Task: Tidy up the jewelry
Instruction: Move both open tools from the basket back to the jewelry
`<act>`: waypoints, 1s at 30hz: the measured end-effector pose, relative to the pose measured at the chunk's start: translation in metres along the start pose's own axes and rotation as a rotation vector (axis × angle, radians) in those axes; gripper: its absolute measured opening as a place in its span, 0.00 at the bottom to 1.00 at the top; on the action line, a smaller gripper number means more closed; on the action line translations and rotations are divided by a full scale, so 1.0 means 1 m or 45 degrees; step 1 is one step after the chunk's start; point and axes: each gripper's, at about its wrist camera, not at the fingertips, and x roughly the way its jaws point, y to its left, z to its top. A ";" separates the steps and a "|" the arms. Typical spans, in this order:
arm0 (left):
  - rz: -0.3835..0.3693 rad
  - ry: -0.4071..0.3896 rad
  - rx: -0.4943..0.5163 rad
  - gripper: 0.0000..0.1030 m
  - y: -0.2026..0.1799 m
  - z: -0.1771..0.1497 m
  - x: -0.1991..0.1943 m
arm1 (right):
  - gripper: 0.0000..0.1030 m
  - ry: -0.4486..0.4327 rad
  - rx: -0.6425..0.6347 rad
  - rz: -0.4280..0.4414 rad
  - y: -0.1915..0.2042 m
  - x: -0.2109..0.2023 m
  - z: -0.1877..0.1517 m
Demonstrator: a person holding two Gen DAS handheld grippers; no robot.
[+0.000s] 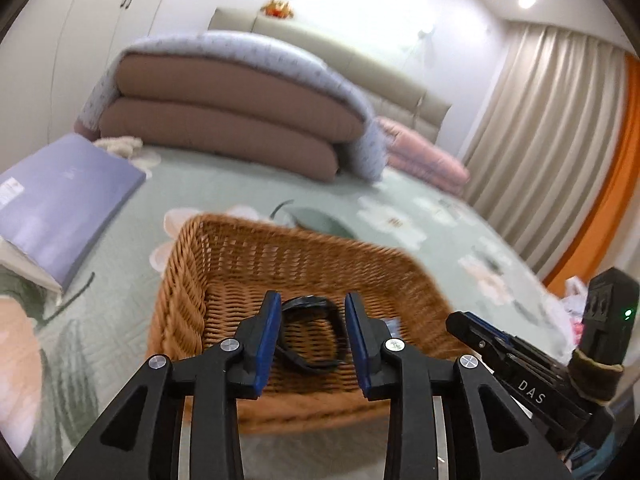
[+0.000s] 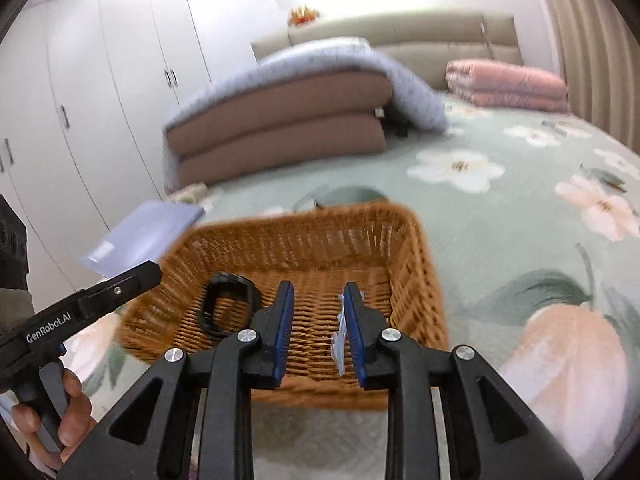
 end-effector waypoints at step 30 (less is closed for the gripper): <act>0.116 0.214 -0.138 0.49 0.067 -0.133 -0.080 | 0.27 0.153 -0.012 -0.048 0.005 -0.086 -0.139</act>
